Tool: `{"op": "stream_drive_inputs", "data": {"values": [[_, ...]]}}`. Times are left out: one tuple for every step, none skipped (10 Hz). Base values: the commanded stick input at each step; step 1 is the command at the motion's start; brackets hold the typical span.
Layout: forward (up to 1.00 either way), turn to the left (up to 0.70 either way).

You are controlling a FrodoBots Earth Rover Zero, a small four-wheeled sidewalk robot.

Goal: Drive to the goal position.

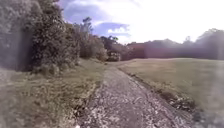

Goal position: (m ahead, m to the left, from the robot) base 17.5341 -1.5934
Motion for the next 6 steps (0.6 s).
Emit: {"op": "stream_drive_inputs", "data": {"values": [[0.7,0.0],[0.71,0.0],[0.82,0.0],[0.85,0.0],[1.0,0.0],[1.0,0.0]]}}
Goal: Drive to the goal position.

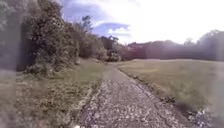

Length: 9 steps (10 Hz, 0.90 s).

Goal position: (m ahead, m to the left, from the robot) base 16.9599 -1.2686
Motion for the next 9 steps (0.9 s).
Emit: {"op": "stream_drive_inputs", "data": {"values": [[1.0,0.0],[1.0,0.0],[1.0,0.0],[1.0,0.0],[1.0,0.0],[1.0,0.0],[1.0,0.0],[1.0,0.26],[1.0,0.27]]}}
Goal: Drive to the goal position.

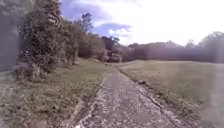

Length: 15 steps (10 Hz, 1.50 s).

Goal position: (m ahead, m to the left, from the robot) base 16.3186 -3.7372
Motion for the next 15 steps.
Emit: {"op": "stream_drive_inputs", "data": {"values": [[1.0,0.01],[1.0,0.0],[1.0,0.0],[1.0,0.0],[1.0,0.0],[1.0,0.0],[1.0,0.0],[1.0,0.0],[1.0,0.0],[1.0,0.0],[1.0,-0.25],[1.0,-0.4],[1.0,-0.4],[1.0,0.0],[1.0,0.0]]}}
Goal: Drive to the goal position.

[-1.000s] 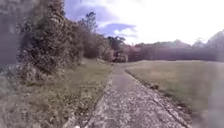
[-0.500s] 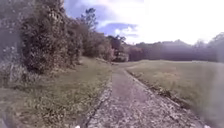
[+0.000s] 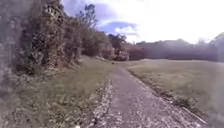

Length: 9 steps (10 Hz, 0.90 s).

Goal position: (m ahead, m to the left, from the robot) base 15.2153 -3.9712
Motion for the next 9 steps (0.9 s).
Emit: {"op": "stream_drive_inputs", "data": {"values": [[1.0,0.0],[1.0,0.0],[1.0,0.0],[1.0,0.0],[1.0,0.0],[1.0,0.0],[1.0,0.0],[1.0,0.0],[1.0,0.0]]}}
